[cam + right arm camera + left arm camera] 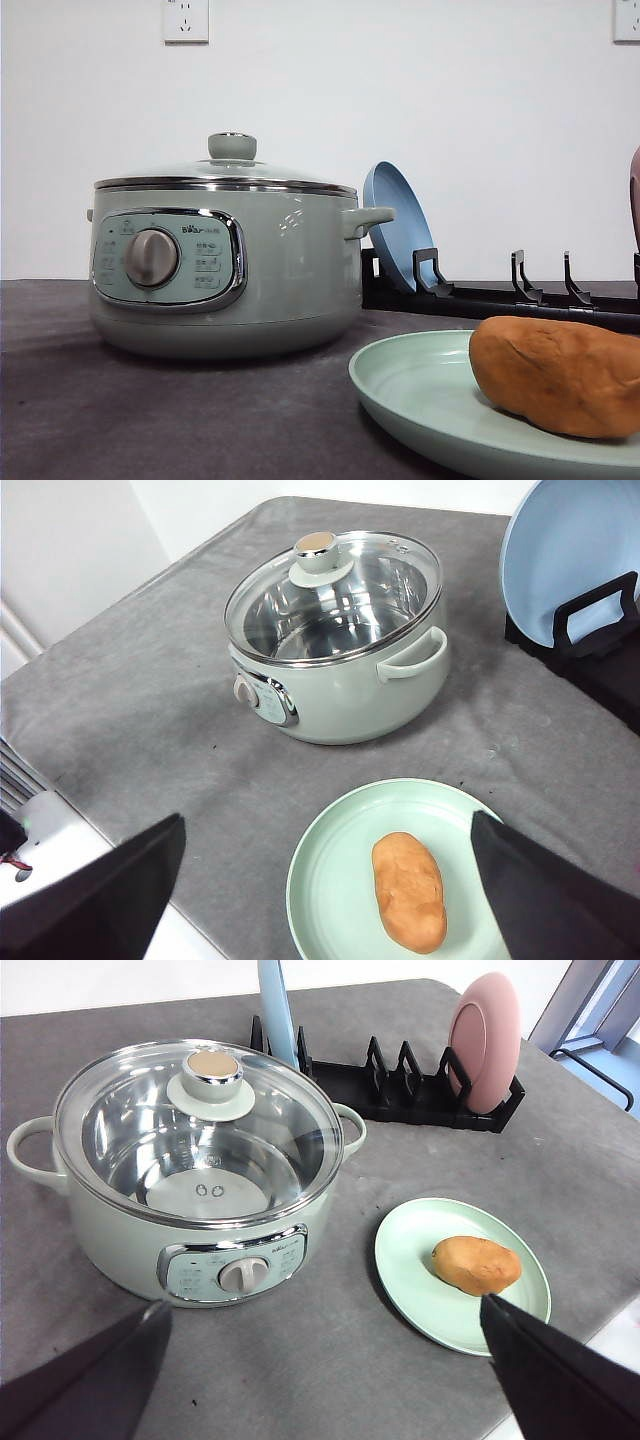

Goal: Transfer potato from steamer to green plate

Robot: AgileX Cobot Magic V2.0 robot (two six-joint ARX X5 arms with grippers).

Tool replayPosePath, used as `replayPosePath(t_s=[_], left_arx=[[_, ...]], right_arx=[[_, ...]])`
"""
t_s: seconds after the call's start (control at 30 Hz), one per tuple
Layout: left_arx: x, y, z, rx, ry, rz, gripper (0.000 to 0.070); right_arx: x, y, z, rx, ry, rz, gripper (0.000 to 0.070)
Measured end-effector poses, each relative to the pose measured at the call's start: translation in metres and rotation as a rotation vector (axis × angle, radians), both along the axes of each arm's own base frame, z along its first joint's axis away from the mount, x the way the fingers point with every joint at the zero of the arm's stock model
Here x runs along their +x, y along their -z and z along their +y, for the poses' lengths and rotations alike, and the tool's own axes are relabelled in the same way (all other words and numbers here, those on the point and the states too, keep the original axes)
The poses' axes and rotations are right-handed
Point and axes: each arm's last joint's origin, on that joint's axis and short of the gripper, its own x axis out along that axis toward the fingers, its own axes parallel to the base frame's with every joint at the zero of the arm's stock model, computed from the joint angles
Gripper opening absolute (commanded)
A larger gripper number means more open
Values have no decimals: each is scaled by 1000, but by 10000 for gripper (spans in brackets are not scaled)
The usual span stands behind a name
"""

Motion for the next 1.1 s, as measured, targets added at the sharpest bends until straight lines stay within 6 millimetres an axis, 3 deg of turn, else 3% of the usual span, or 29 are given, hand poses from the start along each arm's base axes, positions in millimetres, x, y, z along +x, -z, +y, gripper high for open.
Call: replayPosePath(t_s=[0.03, 0.07, 0.1, 0.13, 0.17, 0.93, 1.1], left_arx=[[0, 0, 0, 0, 0, 0, 609], [0, 0, 0, -1, 0, 1, 467], [0, 0, 0, 0, 0, 1, 216], [0, 0, 0, 1, 0, 2, 59], [0, 1, 0, 3, 0, 6, 22], [0, 1, 0, -1, 0, -5, 0], [4, 13, 1, -24, -62, -45, 0]], right_arx=[[0, 0, 0, 0, 0, 0, 518], [0, 0, 0, 0, 0, 0, 336], [0, 0, 0, 0, 0, 1, 96], [0, 0, 0, -2, 0, 2, 14], [0, 1, 0, -3, 0, 5, 22], [0, 0, 0, -3, 8, -1, 13], [0, 0, 0, -3, 8, -1, 13]])
